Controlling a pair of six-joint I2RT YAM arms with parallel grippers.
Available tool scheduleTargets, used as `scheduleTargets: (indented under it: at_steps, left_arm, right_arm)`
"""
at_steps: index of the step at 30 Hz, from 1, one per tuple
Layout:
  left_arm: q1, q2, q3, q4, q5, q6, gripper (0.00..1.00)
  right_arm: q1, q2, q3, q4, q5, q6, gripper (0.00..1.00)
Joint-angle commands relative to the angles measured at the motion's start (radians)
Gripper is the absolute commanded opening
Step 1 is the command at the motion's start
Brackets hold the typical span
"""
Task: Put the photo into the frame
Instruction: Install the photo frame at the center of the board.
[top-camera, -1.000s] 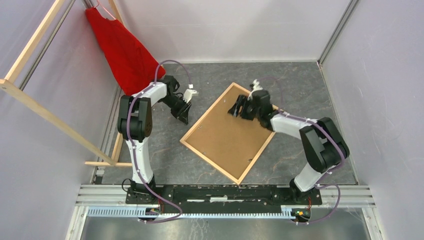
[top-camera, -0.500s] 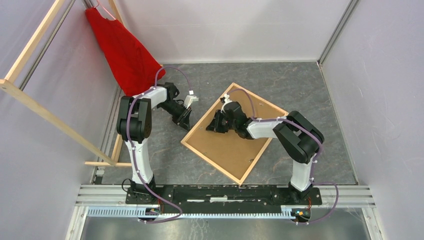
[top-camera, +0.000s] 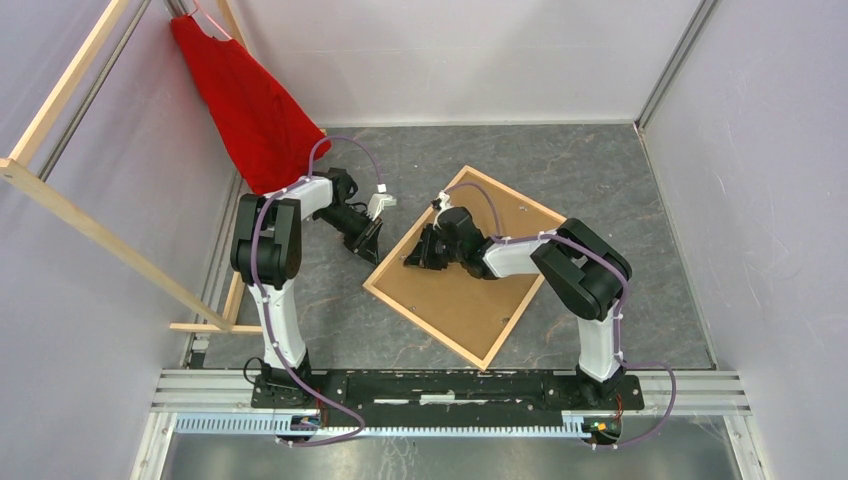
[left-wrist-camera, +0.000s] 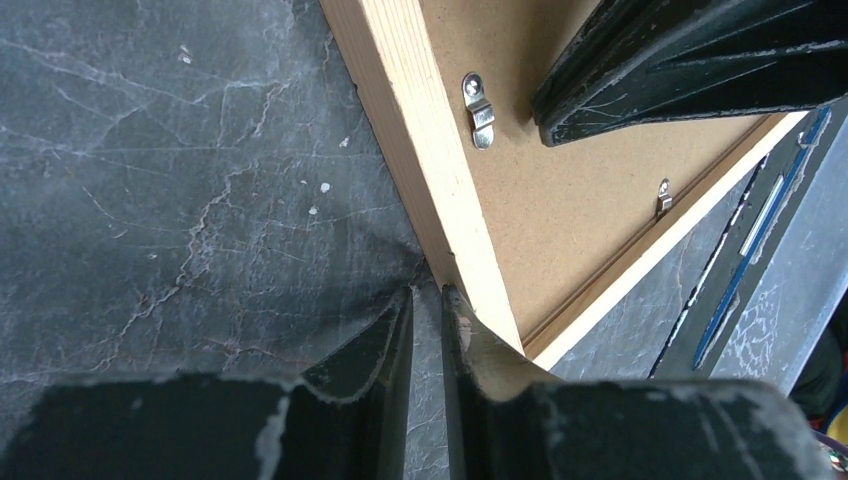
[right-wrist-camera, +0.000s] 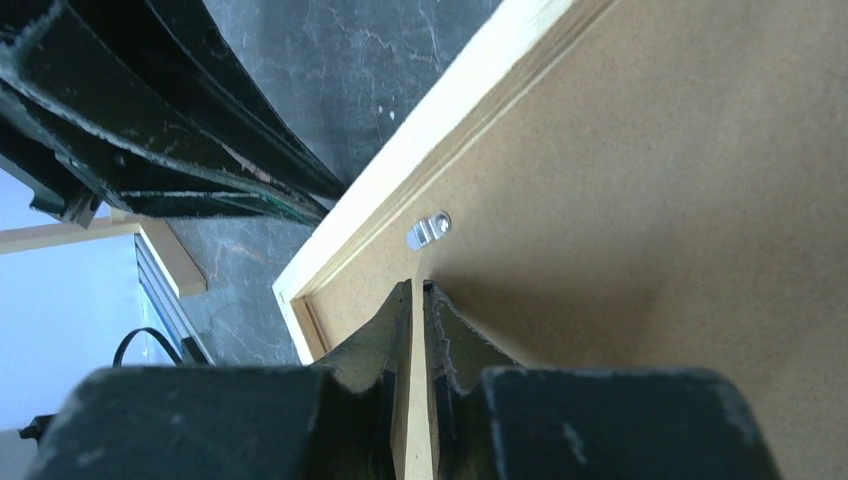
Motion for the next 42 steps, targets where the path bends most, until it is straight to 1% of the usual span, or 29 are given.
scheduleTargets:
  at_steps: [1, 22, 36, 38, 40, 42]
  left_arm:
    - [-0.005, -0.039, -0.014, 0.015, 0.02, 0.033, 0.24]
    - [-0.045, -0.054, -0.05, 0.047, 0.017, 0.023, 0.23]
    - [-0.054, -0.066, -0.067, 0.048, 0.014, 0.031, 0.22]
    - [-0.053, -0.066, -0.067, 0.047, 0.006, 0.031, 0.22]
    - [-0.052, -0.071, -0.062, 0.048, -0.004, 0.031, 0.22]
    - [-0.049, -0.083, -0.049, 0.049, -0.031, 0.028, 0.22]
  right_arm:
    - [0.003, 0.03, 0.058, 0.016, 0.025, -0.004, 0.13]
    - [0.004, 0.079, 0.107, -0.001, 0.061, -0.01, 0.09]
    - [0.004, 0.07, 0.106, -0.009, 0.077, -0.024, 0.08]
    - [0.001, 0.056, 0.107, -0.014, 0.077, -0.033, 0.1]
    - [-0.008, 0.022, 0.098, -0.02, 0.078, -0.048, 0.13]
    - [-0.028, -0.028, 0.063, -0.015, 0.07, -0.053, 0.24]
